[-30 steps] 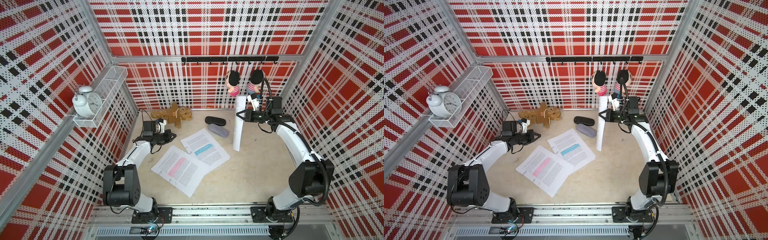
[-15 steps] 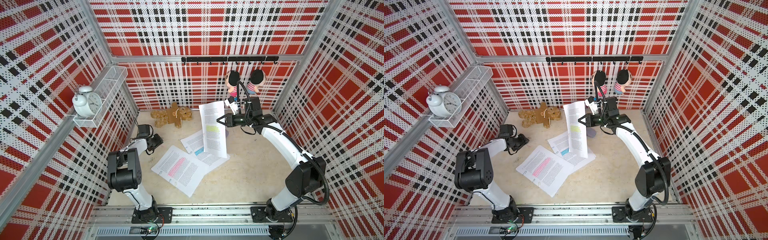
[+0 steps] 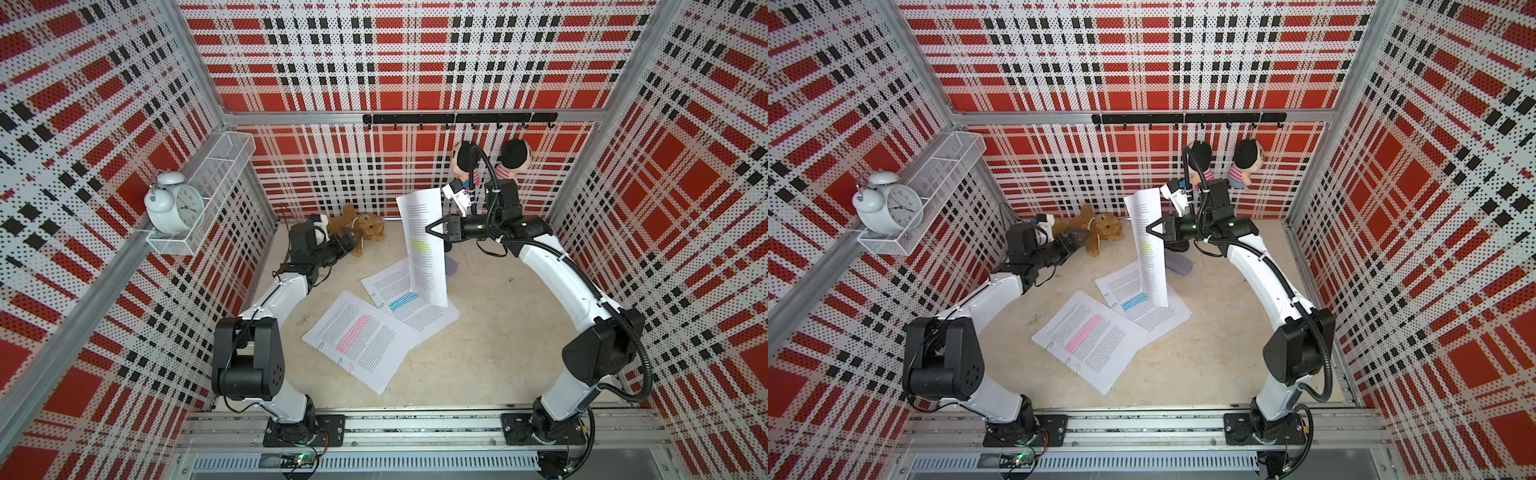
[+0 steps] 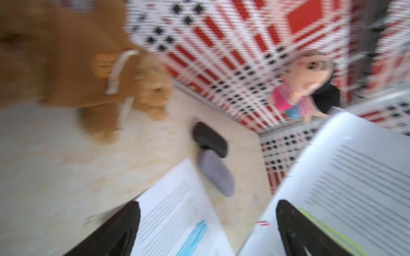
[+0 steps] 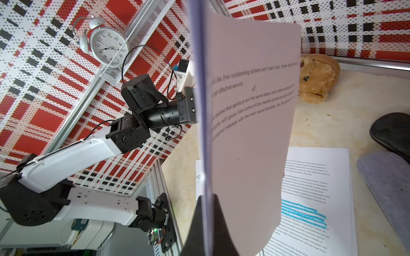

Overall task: Unclip the paperclips from the documents
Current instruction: Place the paper clip at the center of the board, then remove the paper clip from the document.

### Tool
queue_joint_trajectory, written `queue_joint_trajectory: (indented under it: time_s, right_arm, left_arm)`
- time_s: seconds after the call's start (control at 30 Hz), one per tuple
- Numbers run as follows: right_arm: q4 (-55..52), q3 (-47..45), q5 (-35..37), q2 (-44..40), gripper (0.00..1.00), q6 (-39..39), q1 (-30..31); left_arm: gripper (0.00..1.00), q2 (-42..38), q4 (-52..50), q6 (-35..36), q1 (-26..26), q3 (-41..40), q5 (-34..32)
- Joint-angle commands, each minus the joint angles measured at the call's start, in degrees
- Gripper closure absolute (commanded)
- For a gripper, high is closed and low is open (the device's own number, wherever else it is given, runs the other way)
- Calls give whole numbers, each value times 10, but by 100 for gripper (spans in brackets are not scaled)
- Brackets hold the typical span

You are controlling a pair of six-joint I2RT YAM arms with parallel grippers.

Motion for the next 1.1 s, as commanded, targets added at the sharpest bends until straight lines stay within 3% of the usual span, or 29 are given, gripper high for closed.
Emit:
queue_joint_trajectory:
  time_s: [0.0, 0.53, 0.83, 1.07]
  right_arm:
    - [-32, 46, -42, 22, 100, -15, 16]
    - [-42, 168, -123, 53, 100, 23, 29]
    - [-58, 219, -149, 75, 100, 23, 24]
    - [-27, 205, -171, 77, 100, 39, -7]
  left_arm:
    - [2, 32, 138, -77, -42, 25, 97]
    - [2, 107, 445, -291, -78, 11, 238]
    - [2, 142, 713, -488, -67, -44, 257]
    - [2, 154, 829, -581, -59, -47, 265]
